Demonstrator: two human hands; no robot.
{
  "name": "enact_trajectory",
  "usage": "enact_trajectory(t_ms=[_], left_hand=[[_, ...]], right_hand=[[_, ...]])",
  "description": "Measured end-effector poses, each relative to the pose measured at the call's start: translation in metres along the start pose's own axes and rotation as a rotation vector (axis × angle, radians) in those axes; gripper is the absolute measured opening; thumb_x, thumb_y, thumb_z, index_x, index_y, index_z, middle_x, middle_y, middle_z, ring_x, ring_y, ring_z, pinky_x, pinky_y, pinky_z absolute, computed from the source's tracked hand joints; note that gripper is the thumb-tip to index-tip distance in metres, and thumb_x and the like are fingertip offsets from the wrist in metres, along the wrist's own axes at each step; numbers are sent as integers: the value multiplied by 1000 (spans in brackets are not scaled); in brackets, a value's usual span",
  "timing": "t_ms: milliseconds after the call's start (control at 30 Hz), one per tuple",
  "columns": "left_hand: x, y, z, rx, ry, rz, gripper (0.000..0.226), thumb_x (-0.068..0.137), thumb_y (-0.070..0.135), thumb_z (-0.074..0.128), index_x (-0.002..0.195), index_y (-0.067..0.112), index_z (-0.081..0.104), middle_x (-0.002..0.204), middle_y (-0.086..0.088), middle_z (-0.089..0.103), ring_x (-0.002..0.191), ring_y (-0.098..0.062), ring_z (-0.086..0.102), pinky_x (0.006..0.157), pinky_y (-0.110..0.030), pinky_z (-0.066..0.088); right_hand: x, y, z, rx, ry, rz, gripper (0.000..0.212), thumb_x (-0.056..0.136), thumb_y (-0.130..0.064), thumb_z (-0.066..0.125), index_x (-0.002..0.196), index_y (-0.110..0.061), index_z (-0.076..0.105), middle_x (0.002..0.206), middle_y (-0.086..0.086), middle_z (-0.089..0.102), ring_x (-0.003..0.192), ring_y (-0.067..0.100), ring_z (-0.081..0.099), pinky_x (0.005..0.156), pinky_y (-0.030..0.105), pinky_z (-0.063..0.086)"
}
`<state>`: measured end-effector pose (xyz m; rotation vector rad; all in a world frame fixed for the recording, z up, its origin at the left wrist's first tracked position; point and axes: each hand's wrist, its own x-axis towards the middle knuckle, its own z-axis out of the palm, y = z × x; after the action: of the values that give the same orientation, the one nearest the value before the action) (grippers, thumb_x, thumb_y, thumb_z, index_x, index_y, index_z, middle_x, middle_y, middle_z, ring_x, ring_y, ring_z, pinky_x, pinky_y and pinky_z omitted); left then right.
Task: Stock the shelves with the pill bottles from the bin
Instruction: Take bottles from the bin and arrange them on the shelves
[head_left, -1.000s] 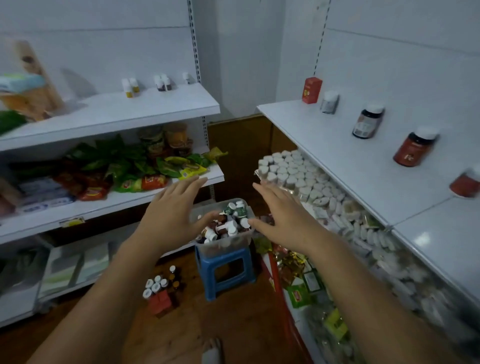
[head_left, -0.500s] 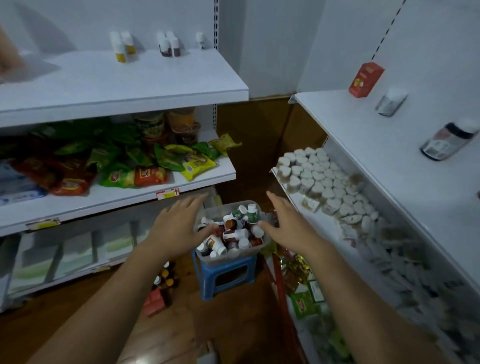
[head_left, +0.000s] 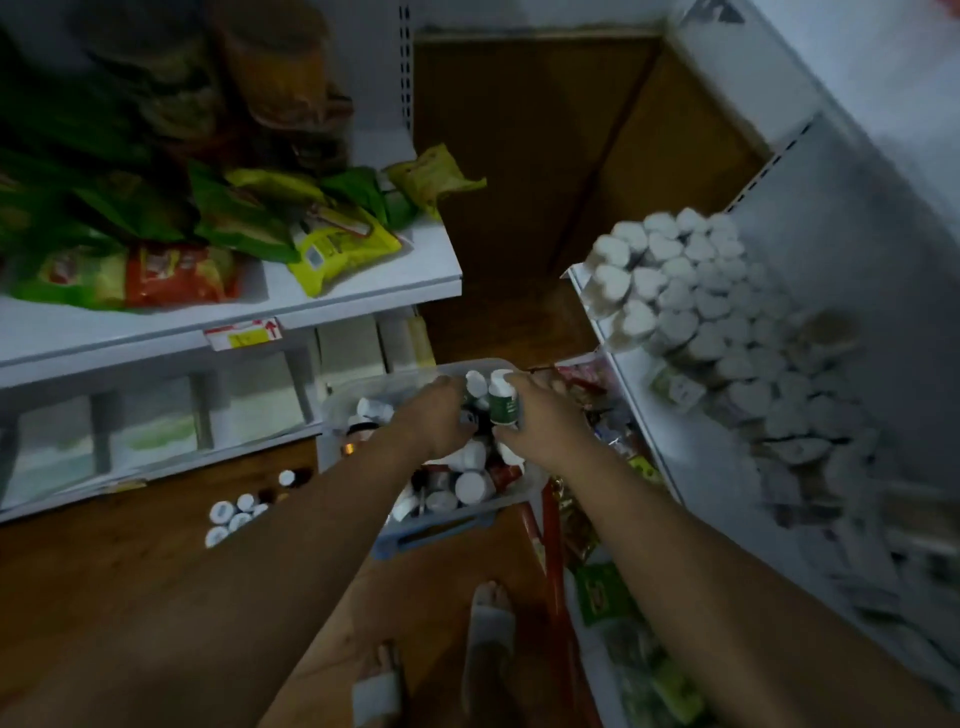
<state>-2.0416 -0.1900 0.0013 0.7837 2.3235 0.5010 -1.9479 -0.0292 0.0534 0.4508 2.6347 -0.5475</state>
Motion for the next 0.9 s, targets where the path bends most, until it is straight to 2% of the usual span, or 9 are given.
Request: enact_trajectory(t_ms=[100, 200, 300, 433, 567, 667, 767, 833, 900], left_hand=[[36, -8, 26, 103, 24, 72, 73, 99, 20, 65, 163, 12, 31, 168, -13, 32, 150, -34, 38, 116, -42, 40], [56, -17, 39, 324, 7, 106, 76, 100, 21, 62, 165, 24, 24, 174, -2, 20, 153, -31, 32, 112, -51, 44], [66, -21, 38, 469, -20, 111, 81, 95, 22, 68, 164, 24, 25, 171, 1, 22, 149, -32, 35, 107, -53, 45], [72, -8, 28, 666, 9, 126, 81, 93, 24, 71, 161, 20, 27, 152, -6, 32, 136, -31, 43, 98, -47, 50], [80, 0, 21, 769, 35, 111, 67, 98, 18, 65, 156, 18, 33, 147, -8, 29, 130, -29, 45, 86, -43, 49], [81, -1, 16, 743, 80, 154, 63, 97, 11, 65, 153, 17, 37, 147, -7, 35, 129, -29, 48, 82, -41, 47], [76, -12, 10, 614, 100, 178, 61, 95, 12, 69, 149, 16, 40, 138, -9, 51, 125, -31, 52, 78, -41, 47], [67, -19, -3, 435, 147, 144, 51, 91, 22, 76, 134, 15, 48, 124, -10, 57, 115, -33, 59, 77, -42, 50], [53, -24, -24, 147, 206, 66, 47, 87, 31, 81, 122, 18, 53, 115, -8, 59, 105, -33, 63, 82, -43, 53]], right_hand=[[44, 21, 25, -97, -63, -57, 82, 95, -39, 70, 163, -26, 25, 168, 1, 27, 152, 37, 21, 116, 51, 37], [71, 36, 39, -175, -77, -113, 81, 96, -36, 70, 163, -28, 25, 170, -2, 24, 152, 37, 21, 118, 51, 33], [85, 41, 44, -235, -70, -144, 79, 96, -34, 69, 162, -27, 25, 161, 4, 30, 144, 37, 29, 114, 52, 36], [93, 36, 44, -304, -3, -169, 68, 94, -33, 72, 152, -25, 38, 131, 9, 35, 122, 33, 38, 99, 43, 41], [96, 31, 40, -295, -12, -153, 54, 91, -16, 73, 140, -20, 48, 130, 11, 36, 119, 33, 40, 94, 41, 42], [94, 33, 44, -232, -15, -145, 55, 92, -9, 71, 139, -22, 45, 133, 13, 39, 115, 37, 48, 85, 41, 45], [87, 38, 45, -201, 27, -151, 51, 93, -22, 75, 136, -25, 49, 132, 12, 41, 113, 36, 49, 81, 39, 44], [79, 40, 41, -65, 54, -114, 47, 89, -27, 80, 127, -28, 53, 127, 8, 40, 109, 34, 51, 84, 42, 50], [65, 39, 32, 165, 104, -70, 46, 83, -25, 85, 117, -29, 55, 120, 4, 40, 100, 32, 56, 81, 38, 50]])
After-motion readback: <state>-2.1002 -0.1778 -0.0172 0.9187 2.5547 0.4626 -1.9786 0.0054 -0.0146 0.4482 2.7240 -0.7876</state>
